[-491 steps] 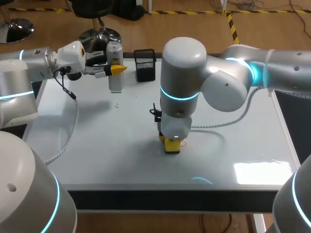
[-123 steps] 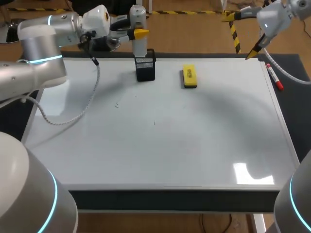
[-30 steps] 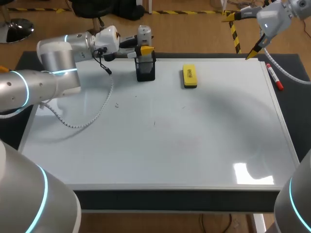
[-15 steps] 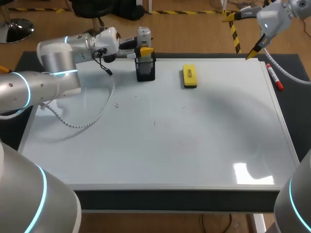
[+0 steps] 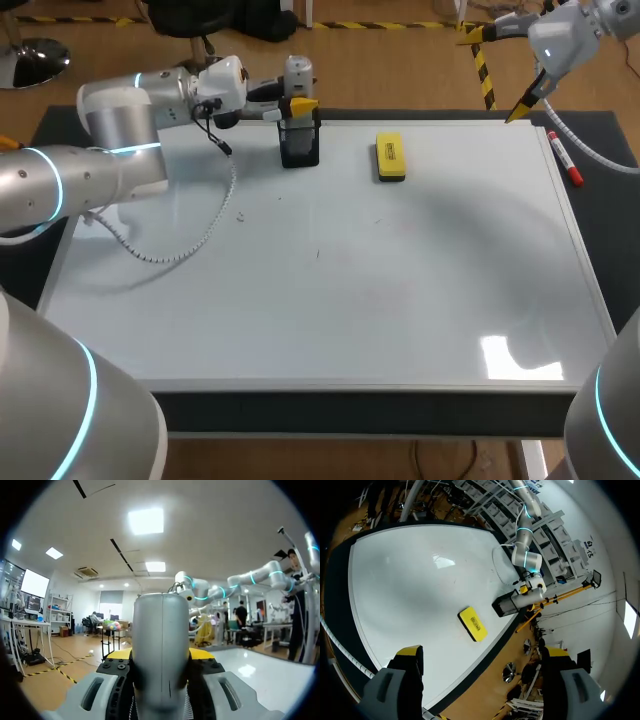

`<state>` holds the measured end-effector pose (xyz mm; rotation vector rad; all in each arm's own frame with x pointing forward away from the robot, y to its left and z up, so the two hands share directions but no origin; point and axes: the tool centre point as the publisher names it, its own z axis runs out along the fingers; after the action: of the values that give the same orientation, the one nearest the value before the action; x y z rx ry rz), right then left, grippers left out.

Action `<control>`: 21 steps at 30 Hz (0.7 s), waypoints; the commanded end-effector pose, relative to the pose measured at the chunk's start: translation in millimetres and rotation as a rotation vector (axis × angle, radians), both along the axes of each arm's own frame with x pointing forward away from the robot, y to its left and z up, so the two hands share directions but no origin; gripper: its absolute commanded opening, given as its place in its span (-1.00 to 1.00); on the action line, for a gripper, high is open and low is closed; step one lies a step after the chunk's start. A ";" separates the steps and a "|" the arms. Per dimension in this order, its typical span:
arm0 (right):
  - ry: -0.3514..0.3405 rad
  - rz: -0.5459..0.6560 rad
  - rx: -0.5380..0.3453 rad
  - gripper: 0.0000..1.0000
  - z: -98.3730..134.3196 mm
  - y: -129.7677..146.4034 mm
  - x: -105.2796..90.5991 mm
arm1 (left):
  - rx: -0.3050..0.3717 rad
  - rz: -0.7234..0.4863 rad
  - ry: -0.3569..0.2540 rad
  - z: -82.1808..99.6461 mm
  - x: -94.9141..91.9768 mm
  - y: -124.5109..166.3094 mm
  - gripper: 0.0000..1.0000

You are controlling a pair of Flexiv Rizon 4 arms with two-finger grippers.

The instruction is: Pick up the inspection probe, press it on each red-marked spot on the whiteboard one by one, put down the probe, pick up the eraser, and wipe off all the red marks.

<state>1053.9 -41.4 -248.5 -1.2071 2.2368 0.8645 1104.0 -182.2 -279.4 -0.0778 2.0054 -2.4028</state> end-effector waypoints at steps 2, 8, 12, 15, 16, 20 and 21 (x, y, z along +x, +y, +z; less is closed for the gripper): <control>-0.001 0.002 -0.004 1.00 0.2 -0.2 0.5 | 0.004 0.004 0.000 2.7 -2.4 -0.7 -0.18; -0.001 0.002 -0.004 1.00 0.2 -0.2 0.5 | 0.006 0.007 0.000 3.4 -5.2 0.1 -0.11; -0.001 0.002 -0.004 1.00 0.2 -0.2 0.5 | 0.008 0.010 -0.001 2.7 -5.5 0.8 -0.10; -0.001 0.002 -0.004 1.00 0.2 -0.2 0.5 | 0.009 0.011 -0.003 3.2 -6.7 1.5 -0.02; -0.001 0.002 -0.004 1.00 0.2 -0.2 0.5 | 0.009 0.012 -0.004 3.3 -6.9 1.6 0.19; -0.001 0.002 -0.004 1.00 0.2 -0.2 0.5 | 0.011 0.012 -0.008 4.2 -7.5 2.0 0.95; -0.001 0.002 -0.004 1.00 0.2 -0.2 0.5 | 0.011 0.012 -0.009 4.7 -7.9 2.1 0.98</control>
<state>1053.9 -41.5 -248.5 -1.2072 2.2368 0.8647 1100.4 -180.5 -278.0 -0.0688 2.0039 -2.3934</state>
